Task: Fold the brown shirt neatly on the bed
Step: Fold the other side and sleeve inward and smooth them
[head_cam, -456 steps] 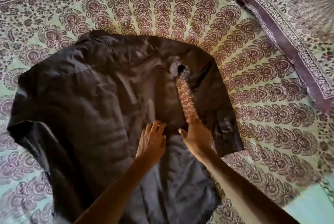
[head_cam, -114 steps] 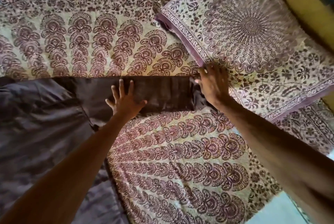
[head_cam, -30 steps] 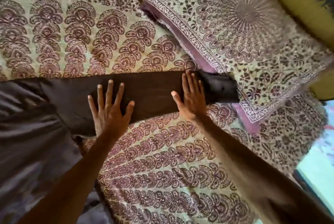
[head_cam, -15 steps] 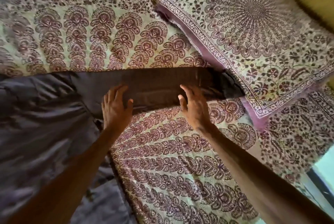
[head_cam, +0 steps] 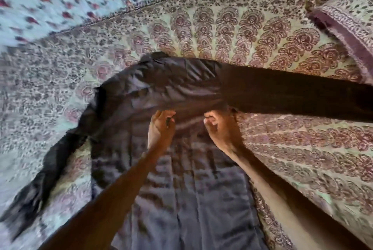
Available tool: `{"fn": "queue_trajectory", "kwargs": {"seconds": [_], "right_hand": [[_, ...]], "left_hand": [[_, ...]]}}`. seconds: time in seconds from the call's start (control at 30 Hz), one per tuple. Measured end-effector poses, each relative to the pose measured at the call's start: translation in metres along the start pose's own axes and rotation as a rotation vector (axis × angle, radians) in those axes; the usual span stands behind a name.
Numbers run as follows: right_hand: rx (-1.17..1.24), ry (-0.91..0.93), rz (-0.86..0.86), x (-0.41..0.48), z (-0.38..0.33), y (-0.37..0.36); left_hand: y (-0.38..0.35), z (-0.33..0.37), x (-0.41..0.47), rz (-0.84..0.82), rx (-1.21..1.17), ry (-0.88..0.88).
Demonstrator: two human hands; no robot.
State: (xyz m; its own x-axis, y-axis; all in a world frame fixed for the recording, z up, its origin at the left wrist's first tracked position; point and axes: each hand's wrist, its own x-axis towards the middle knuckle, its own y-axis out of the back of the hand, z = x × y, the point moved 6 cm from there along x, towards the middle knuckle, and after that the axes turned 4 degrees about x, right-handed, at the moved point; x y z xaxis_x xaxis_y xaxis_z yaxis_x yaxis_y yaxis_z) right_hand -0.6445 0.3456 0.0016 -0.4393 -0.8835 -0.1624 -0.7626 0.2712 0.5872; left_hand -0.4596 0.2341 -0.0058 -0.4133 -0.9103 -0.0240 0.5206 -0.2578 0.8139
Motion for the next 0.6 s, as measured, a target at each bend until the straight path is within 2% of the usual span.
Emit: {"fn": "queue_trajectory", "kwargs": {"seconds": [0.13,0.2,0.27,0.4,0.5,0.6], "right_hand": [[-0.173,0.020,-0.059,-0.008,-0.062,-0.100],[-0.290,0.032,-0.140,-0.007,-0.091,-0.152],[-0.356,0.068,-0.196,0.000,-0.116,-0.195],[-0.399,0.114,-0.184,0.024,-0.164,-0.257],[-0.423,0.136,-0.186,0.041,-0.191,-0.288],[-0.458,0.156,-0.183,0.060,-0.210,-0.310]], "left_hand": [[0.054,-0.099,-0.009,-0.100,0.266,0.077],[0.078,-0.149,-0.013,-0.099,0.344,0.129],[0.098,-0.185,-0.011,-0.069,0.386,0.110],[0.147,-0.235,0.011,0.107,0.323,0.049],[0.178,-0.272,0.034,0.221,0.312,0.189],[0.185,-0.308,0.064,0.091,0.001,0.404]]}}
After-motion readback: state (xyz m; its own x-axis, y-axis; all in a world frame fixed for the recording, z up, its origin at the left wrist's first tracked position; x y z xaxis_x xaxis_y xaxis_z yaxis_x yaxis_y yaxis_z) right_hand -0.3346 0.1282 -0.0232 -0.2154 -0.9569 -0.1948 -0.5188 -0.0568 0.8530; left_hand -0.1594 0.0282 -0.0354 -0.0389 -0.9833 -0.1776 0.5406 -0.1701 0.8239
